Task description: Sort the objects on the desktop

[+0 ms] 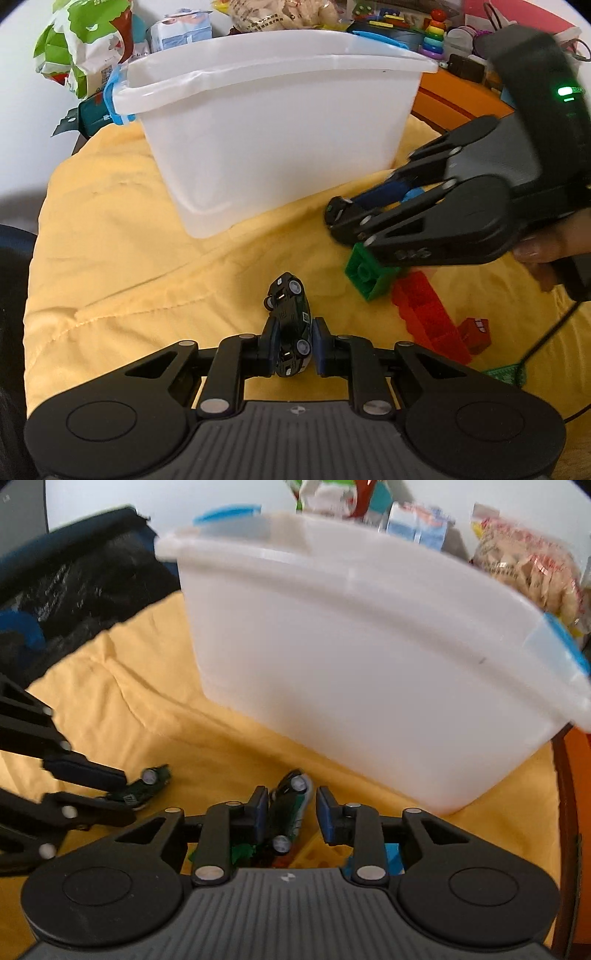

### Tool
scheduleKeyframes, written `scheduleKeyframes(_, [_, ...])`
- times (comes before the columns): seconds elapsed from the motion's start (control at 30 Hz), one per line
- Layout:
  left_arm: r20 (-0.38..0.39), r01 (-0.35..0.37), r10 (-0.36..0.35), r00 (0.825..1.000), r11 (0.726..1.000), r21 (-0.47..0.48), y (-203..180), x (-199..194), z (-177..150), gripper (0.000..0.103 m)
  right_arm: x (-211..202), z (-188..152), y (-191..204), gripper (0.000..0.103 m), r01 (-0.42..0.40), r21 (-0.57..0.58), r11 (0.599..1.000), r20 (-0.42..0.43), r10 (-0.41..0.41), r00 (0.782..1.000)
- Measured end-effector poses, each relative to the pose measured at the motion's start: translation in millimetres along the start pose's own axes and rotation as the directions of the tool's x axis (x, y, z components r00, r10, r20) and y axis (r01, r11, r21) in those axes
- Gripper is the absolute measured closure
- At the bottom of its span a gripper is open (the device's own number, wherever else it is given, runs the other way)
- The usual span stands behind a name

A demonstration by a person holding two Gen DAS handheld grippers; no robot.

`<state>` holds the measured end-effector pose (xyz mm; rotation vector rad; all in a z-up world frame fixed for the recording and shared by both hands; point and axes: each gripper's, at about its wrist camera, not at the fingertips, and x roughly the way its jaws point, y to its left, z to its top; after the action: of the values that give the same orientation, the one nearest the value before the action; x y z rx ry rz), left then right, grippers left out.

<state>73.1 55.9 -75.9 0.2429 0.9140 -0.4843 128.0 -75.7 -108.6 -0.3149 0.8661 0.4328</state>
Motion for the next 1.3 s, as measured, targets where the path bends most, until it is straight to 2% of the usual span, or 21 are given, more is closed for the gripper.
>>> scheduleKeyframes(0.03, [0.001,0.004,-0.004,1.000,1.000,-0.001,-1.5,-1.3,-1.2,0.082,1.2,-1.4,0.2,0.081,-0.017,-0.003,1.000,-0.003,0.017,1.000])
scheduleKeyframes(0.2, [0.010,0.045,-0.045,0.999,0.999,-0.006,-11.6,-10.1,-0.4,0.082,-21.7,-9.4,6.2,0.082,-0.055,-0.043,0.998,0.074,0.058,0.996])
scheduleKeyframes(0.3, [0.022,0.065,-0.065,0.998,0.998,0.003,-20.7,-19.0,-0.5,0.082,-49.9,-19.6,1.5,0.082,-0.048,-0.028,0.998,0.125,0.051,0.991])
scheduleKeyframes(0.4, [0.031,0.094,-0.094,0.995,0.995,-0.012,-31.6,-25.9,0.3,0.082,-76.1,-36.5,-9.4,0.082,-0.029,-0.002,1.000,0.135,0.029,0.990])
scheduleKeyframes(0.47, [0.032,0.106,-0.105,0.994,0.994,-0.023,-36.7,-30.3,-2.2,0.082,-87.3,-51.0,-16.5,0.082,0.009,0.002,1.000,0.116,-0.009,0.993])
scheduleKeyframes(0.6, [0.015,0.049,-0.049,0.999,0.999,0.022,-48.8,-26.9,-7.3,0.080,-83.2,-74.7,-24.4,0.082,0.117,-0.028,0.993,0.036,-0.116,0.993])
scheduleKeyframes(0.7, [0.039,-0.074,0.069,0.997,0.988,0.137,-60.3,-31.5,-3.9,0.079,-73.8,-87.0,-20.9,0.082,0.201,-0.100,0.974,0.012,-0.201,0.979])
scheduleKeyframes(0.73, [0.039,-0.091,0.086,0.996,0.985,0.148,-61.4,-31.4,-2.5,0.079,-71.3,-90.7,-17.5,0.082,0.232,-0.138,0.963,0.011,-0.233,0.972])
scheduleKeyframes(0.8, [0.034,-0.061,0.057,0.998,0.990,0.127,-58.9,-32.1,0.1,0.079,-66.7,-93.9,-8.8,0.082,0.261,-0.190,0.947,0.018,-0.262,0.965])
scheduleKeyframes(0.9, [0.034,-0.026,0.021,0.999,0.989,0.143,-65.6,-32.1,0.3,0.078,-67.6,-96.9,5.1,0.082,0.232,-0.220,0.948,0.026,-0.232,0.972])
scheduleKeyframes(0.97, [0.012,-0.002,0.000,1.000,0.990,0.143,-68.3,-26.2,-3.3,0.078,-74.1,-98.5,12.5,0.074,0.198,-0.222,0.955,0.042,-0.193,0.980])
scheduleKeyframes(1.07, [-0.018,0.009,-0.007,1.000,0.994,0.113,-65.8,-17.5,-10.1,0.078,-84.9,-101.2,18.2,0.071,0.145,-0.218,0.965,0.064,-0.134,0.989])
scheduleKeyframes(1.2, [-0.010,-0.058,0.060,0.998,0.989,0.132,-61.8,-11.5,-14.5,0.078,-89.5,-101.8,14.3,0.065,0.054,-0.142,0.988,0.048,-0.047,0.998])
scheduleKeyframes(1.3, [0.009,-0.107,0.107,0.994,0.985,0.133,-54.6,-10.8,-13.0,0.074,-92.5,-102.8,10.8,0.063,0.027,-0.105,0.994,0.051,-0.022,0.998])
